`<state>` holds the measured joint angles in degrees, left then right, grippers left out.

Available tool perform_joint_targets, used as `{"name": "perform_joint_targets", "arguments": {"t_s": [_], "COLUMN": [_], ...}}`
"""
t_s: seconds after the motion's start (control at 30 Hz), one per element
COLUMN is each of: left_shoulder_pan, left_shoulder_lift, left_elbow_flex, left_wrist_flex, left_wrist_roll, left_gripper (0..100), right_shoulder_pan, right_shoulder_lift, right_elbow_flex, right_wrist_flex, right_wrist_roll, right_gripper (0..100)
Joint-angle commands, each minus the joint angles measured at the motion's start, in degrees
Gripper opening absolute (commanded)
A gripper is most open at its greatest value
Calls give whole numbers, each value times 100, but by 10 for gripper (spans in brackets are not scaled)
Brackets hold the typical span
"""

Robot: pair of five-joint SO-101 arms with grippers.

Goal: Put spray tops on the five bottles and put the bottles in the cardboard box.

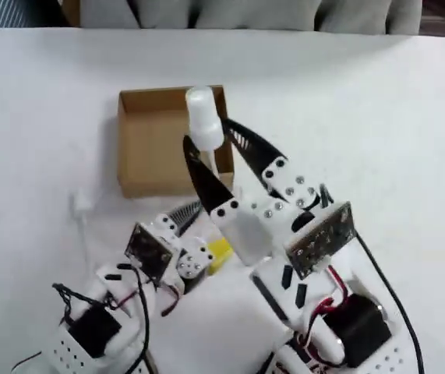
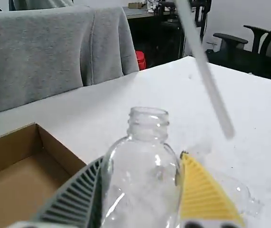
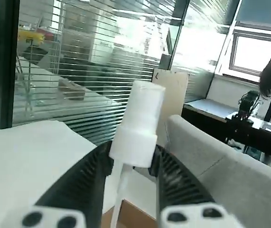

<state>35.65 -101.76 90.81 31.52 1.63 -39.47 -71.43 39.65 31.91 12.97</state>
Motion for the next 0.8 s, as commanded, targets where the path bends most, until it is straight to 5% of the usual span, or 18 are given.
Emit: {"name": "perform_joint_targets", "arguments": {"t_s": [0.0, 0.5, 0.77], "left_shoulder_pan": [75, 75, 75], "left_shoulder_lift": [-40, -40, -40], "left_elbow_flex": [-70, -70, -70], "left_wrist_flex": [9, 9, 9], "left_wrist_roll": [-9, -9, -9], "left_gripper": [21, 21, 21], "right_shoulder_pan": [-13, 1051, 1077], "right_shoulder_lift": [-101, -101, -110], "right_elbow_flex": [114, 1248, 1582], "right_wrist_flex": [-444, -2378, -2545], "right_wrist_roll": [62, 62, 62], "right_gripper": [16, 16, 16]}}
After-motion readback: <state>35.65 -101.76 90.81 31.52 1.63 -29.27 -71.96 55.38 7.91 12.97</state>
